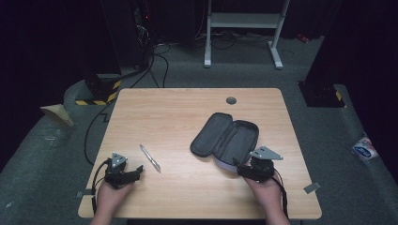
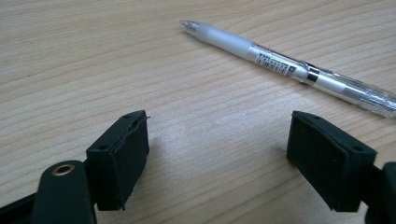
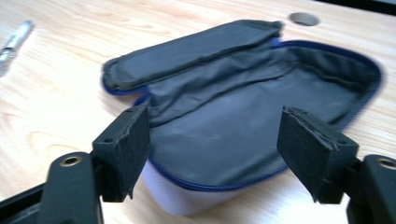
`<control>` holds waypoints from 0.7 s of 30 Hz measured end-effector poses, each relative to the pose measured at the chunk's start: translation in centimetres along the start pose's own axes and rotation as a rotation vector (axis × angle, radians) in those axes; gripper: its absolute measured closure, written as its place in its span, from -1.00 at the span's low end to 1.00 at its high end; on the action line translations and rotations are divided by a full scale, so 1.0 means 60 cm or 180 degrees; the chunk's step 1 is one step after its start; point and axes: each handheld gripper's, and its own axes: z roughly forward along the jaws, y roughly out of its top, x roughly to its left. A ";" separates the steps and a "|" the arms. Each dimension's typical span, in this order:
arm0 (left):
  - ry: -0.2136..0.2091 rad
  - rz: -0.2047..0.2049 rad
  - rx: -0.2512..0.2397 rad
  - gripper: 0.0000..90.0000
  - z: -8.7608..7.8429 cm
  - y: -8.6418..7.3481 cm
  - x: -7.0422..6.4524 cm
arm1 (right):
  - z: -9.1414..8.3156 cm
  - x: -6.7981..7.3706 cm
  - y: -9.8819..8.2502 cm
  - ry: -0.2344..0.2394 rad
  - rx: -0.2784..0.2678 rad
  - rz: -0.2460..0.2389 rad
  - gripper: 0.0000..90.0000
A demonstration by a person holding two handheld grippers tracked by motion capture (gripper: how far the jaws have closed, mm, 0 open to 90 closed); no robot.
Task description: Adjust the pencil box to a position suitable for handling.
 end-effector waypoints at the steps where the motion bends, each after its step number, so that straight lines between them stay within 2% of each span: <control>1: -0.0003 0.0002 0.0002 -0.53 0.000 0.000 0.000 | 0.002 0.004 0.000 0.0021 0.0014 -0.0016 -0.38; 3: -0.0005 0.0007 0.0002 -0.53 0.000 0.000 0.000 | 0.004 0.012 -0.001 0.0076 0.0030 0.0022 -0.34; 8: -0.0008 0.0015 -0.0003 -0.53 0.001 0.001 0.000 | 0.010 0.020 -0.004 0.0113 0.0040 -0.0020 -0.25; 12: -0.0013 0.0018 -0.0006 -0.53 0.002 0.001 0.000 | 0.013 0.028 -0.004 0.0124 0.0003 -0.0078 -0.10; 21: -0.0016 0.0020 -0.0006 -0.53 0.002 0.001 0.000 | 0.024 0.047 -0.014 0.0299 0.0083 -0.0174 0.40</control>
